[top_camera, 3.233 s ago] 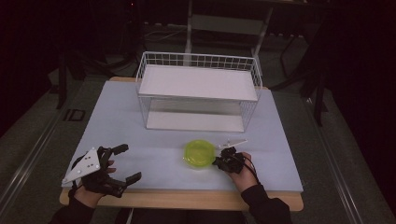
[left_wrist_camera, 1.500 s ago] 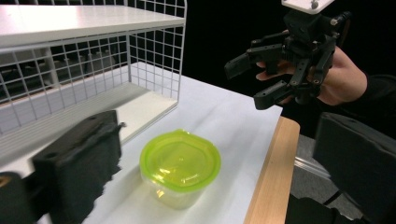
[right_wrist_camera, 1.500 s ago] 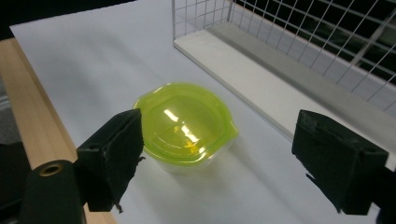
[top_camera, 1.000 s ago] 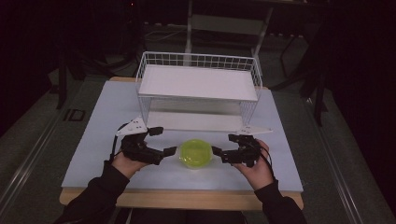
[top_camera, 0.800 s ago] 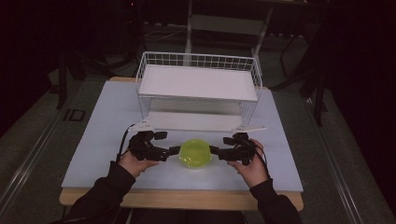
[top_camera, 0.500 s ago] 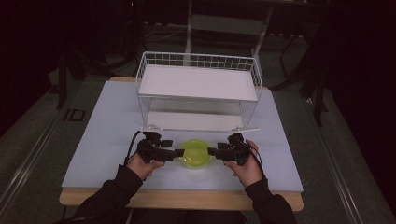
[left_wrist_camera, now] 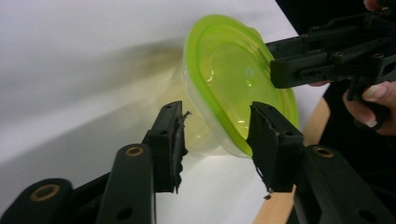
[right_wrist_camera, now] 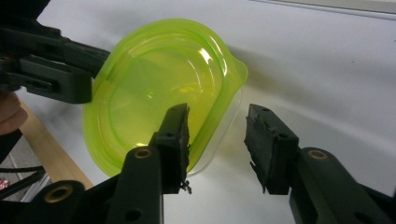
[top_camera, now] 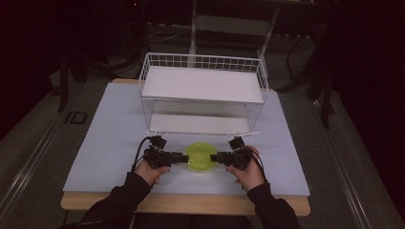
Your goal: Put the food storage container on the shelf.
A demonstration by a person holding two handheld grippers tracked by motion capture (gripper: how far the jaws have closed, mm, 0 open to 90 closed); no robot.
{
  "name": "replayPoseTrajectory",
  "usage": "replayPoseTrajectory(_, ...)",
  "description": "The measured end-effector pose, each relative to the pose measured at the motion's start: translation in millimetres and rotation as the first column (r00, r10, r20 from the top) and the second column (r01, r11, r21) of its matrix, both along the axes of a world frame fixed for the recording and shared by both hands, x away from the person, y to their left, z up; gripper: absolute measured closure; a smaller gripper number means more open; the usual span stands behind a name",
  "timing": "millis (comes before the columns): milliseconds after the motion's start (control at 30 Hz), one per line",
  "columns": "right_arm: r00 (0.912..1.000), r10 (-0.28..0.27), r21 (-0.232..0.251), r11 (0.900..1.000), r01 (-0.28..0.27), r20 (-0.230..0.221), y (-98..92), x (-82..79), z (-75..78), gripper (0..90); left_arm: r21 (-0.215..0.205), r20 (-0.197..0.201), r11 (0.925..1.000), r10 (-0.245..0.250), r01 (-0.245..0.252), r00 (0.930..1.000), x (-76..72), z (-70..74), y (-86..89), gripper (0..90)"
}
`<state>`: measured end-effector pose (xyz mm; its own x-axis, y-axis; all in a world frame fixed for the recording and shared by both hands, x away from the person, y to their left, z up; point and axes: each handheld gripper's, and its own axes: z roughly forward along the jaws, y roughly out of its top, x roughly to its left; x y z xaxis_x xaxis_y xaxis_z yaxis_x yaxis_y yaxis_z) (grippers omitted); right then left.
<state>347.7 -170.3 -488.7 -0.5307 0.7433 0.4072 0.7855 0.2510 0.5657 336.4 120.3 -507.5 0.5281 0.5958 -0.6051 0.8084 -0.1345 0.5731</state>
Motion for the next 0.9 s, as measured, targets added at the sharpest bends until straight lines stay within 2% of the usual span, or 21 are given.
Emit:
replayPoseTrajectory(67,1.0000,0.004,0.004,1.000,-0.004,-0.003,1.3,-1.4,1.0,64.8,-0.004,-0.020,0.9999,-0.011,0.011,0.9997,0.4,-0.6,-1.7,62.9)
replayPoseTrajectory(133,1.0000,0.003,-0.005,1.000,-0.003,-0.001,3.1,-3.5,2.6,68.0,-0.007,-0.031,0.9998,-0.019,0.019,0.9993,-0.4,-1.7,-2.7,65.7)
replayPoseTrajectory(267,1.0000,0.000,0.016,1.000,0.000,-0.006,4.3,-8.5,4.4,71.3,0.002,-0.053,0.9999,-0.010,0.011,0.9985,-3.8,-1.9,-3.1,69.4)
replayPoseTrajectory(400,0.9997,0.003,0.034,0.999,-0.003,-0.022,6.6,-16.0,8.5,77.4,0.031,-0.025,0.9992,0.026,-0.025,0.9994,-15.1,-0.9,-3.0,76.5)
replayPoseTrajectory(433,0.9999,0.007,0.030,1.000,-0.007,-0.012,7.8,-18.8,9.8,80.5,0.048,-0.025,0.9983,0.034,-0.032,0.9991,-17.4,-1.7,-3.6,80.8)
replayPoseTrajectory(467,0.9999,0.007,0.030,1.000,-0.007,-0.012,7.8,-18.8,9.8,80.5,0.048,-0.025,0.9983,0.034,-0.032,0.9991,-17.4,-1.7,-3.6,80.9)
replayPoseTrajectory(533,0.9995,0.019,-0.014,1.000,-0.019,0.026,12.9,-25.4,12.6,80.7,0.047,-0.035,0.9979,0.047,-0.045,0.9983,-21.6,-2.4,-3.0,81.1)
replayPoseTrajectory(600,0.9989,0.021,-0.027,0.999,-0.020,0.042,14.5,-27.4,13.8,80.7,0.052,-0.029,0.9970,0.058,-0.056,0.9979,-24.0,0.5,-3.1,81.2)
replayPoseTrajectory(633,0.9986,0.021,-0.023,1.000,-0.020,0.049,14.5,-27.6,14.4,80.7,0.039,-0.030,0.9969,0.069,-0.068,0.9971,-24.9,3.0,-2.7,81.6)
replayPoseTrajectory(667,0.9975,0.020,-0.012,1.000,-0.019,0.068,13.4,-27.7,17.9,80.7,0.039,-0.028,0.9967,0.071,-0.070,0.9970,-25.2,5.9,-2.5,81.7)
replayPoseTrajectory(733,0.9970,0.020,-0.010,1.000,-0.019,0.075,13.2,-28.1,19.9,80.7,0.036,-0.013,0.9967,0.073,-0.073,0.9972,-26.1,12.3,-2.2,81.7)
replayPoseTrajectory(900,0.9925,0.015,0.017,1.000,-0.017,0.121,11.0,-30.2,36.5,80.7,0.022,0.010,0.9973,0.070,-0.070,0.9975,-25.5,30.9,-0.2,81.8)
